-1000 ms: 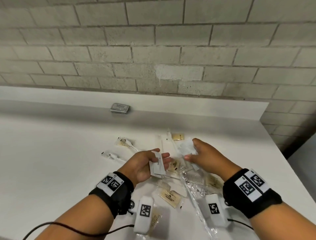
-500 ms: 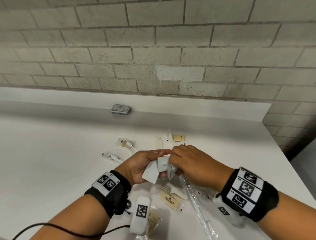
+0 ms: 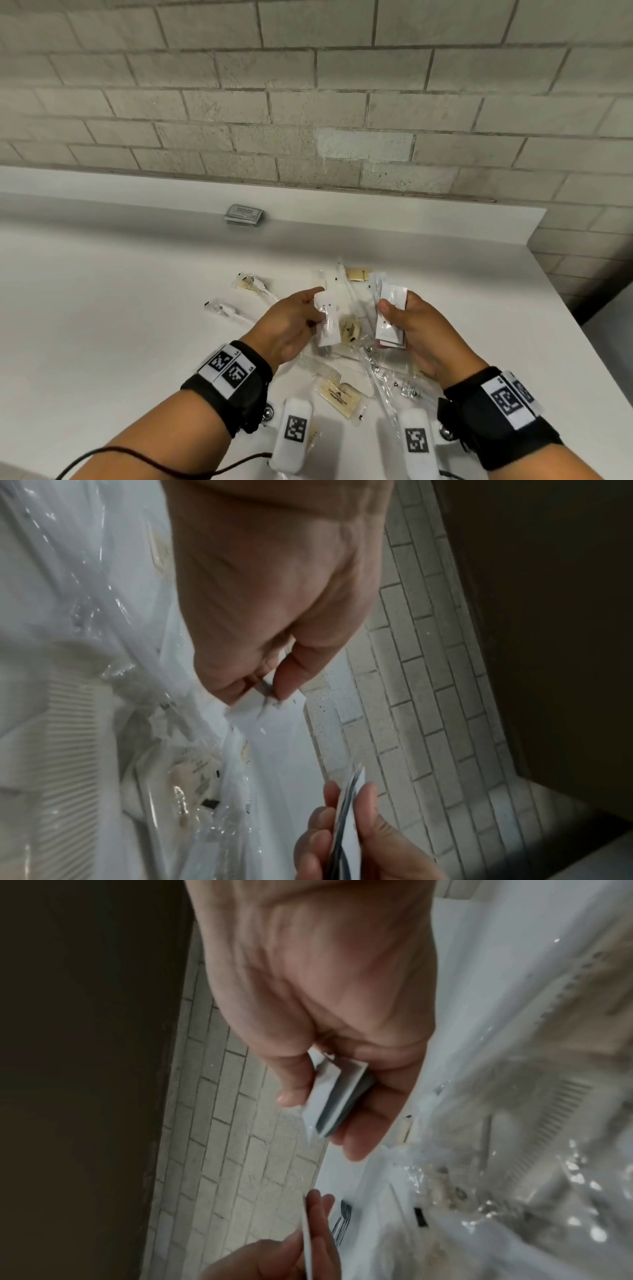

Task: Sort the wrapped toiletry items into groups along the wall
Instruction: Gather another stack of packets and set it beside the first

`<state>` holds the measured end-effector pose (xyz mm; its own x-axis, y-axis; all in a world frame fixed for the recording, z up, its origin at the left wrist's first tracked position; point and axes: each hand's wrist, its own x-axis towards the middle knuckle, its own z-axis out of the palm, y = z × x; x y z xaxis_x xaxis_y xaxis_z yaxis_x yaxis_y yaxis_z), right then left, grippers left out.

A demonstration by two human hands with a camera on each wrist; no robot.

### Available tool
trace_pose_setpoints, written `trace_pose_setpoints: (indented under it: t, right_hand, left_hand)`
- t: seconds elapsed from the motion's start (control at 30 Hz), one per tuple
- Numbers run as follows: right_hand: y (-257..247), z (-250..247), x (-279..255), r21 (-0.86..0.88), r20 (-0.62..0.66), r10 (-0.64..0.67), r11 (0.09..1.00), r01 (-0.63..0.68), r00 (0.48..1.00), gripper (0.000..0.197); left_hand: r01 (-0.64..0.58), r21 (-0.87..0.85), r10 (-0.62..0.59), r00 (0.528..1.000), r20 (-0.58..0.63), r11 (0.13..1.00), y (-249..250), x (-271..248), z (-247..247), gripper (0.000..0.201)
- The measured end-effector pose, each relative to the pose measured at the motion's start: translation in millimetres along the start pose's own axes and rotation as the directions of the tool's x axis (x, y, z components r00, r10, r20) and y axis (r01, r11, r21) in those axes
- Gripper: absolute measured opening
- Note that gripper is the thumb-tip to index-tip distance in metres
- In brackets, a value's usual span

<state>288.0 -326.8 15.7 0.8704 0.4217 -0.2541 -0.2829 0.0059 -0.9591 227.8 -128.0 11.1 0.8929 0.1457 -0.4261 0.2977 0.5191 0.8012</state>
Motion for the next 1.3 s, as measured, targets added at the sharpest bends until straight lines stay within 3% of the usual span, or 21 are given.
trace_pose_setpoints:
  t: [0.1,0.23,0.33,0.47,0.53,0.63,0.7,0.77,0.83,0.9,1.0,1.07,1.13,1.2,1.3]
  right_hand:
    - [-0.1,5.2,-4.7,0.095,0.069,0.065,0.993,-0.071,0.996,0.021]
    - [-1.8,19.6,-5.6,0.076,0.131,0.06,0.995,-0.07,0.99,0.021]
    - [-0.2,34.0,-5.6,0.007,0.12,0.09,0.996,-0.091,0.989,0.02]
    - [0.1,41.4,-8.8,0.031,0.095,0.136,0.99,-0.14,0.986,0.024]
    - [-7.5,39.5,-13.8,-0.165,0.043,0.037,0.986,-0.03,0.998,0.023]
    - [-30.5,32.3,-22.3,-0.596,0.113,-0.191,0.772,0.22,0.975,0.016]
    - [-42.6,35.0,-26.2,-0.717,0.252,-0.203,0.617,0.323,0.946,0.017]
    - [-43.4,45.9,-26.8,-0.765,0.32,-0.118,0.554,0.329,0.94,0.023]
    - [-34.8,59.2,-26.8,-0.706,0.276,-0.123,0.647,0.287,0.953,0.027]
    - [-26.5,67.8,-26.6,-0.534,0.144,-0.171,0.816,0.223,0.975,0.028]
    - [-19.5,80.1,-27.5,-0.156,0.036,-0.073,0.985,0.078,0.997,0.022]
    - [-18.6,95.5,-27.7,-0.027,-0.032,0.012,1.0,-0.013,0.999,0.023]
    - [-19.7,112.2,-26.9,0.022,-0.127,0.048,0.999,-0.045,0.991,0.027]
    - [-23.3,123.0,-28.1,0.183,-0.186,0.056,0.983,-0.021,0.981,0.028]
    - [-28.2,129.8,-26.8,0.42,-0.27,0.087,0.907,0.036,0.959,0.027]
  left_hand:
    - [-0.05,0.059,0.049,0.999,0.013,0.997,-2.0,-1.0,2.8,0.043]
    - [-0.094,0.03,0.092,0.994,0.061,0.995,-1.7,-7.1,10.3,0.039]
    - [-0.101,0.019,0.097,0.986,0.138,0.995,-1.6,-11.7,16.4,0.035]
    - [-0.111,0.036,0.107,0.99,0.095,0.993,1.5,-14.0,12.8,0.032]
    - [-0.106,0.107,0.103,0.994,0.036,0.989,6.7,-15.8,6.4,0.028]
    - [-0.135,0.414,0.13,0.991,0.04,0.9,20.3,-20.1,-4.7,0.026]
    - [-0.158,0.569,0.124,0.987,0.098,0.807,30.6,-24.4,-5.3,0.024]
    - [-0.166,0.499,0.109,0.984,0.143,0.851,36.5,-26.0,-0.5,0.021]
    - [-0.164,0.301,0.12,0.98,0.158,0.939,43.3,-28.3,6.0,0.013]
    - [-0.205,0.134,0.181,0.969,0.167,0.97,46.7,-29.4,5.4,0.032]
    - [-0.271,0.183,0.23,0.948,0.218,0.945,38.5,-29.5,1.9,0.055]
    - [-0.253,0.292,0.171,0.945,0.28,0.922,27.2,-30.0,4.4,0.062]
    - [-0.225,0.305,0.127,0.942,0.31,0.925,19.7,-31.4,11.7,0.053]
    - [-0.221,0.282,0.136,0.947,0.292,0.934,17.6,-34.6,17.2,0.038]
    - [-0.24,0.318,0.129,0.934,0.334,0.917,15.8,-37.7,18.9,0.042]
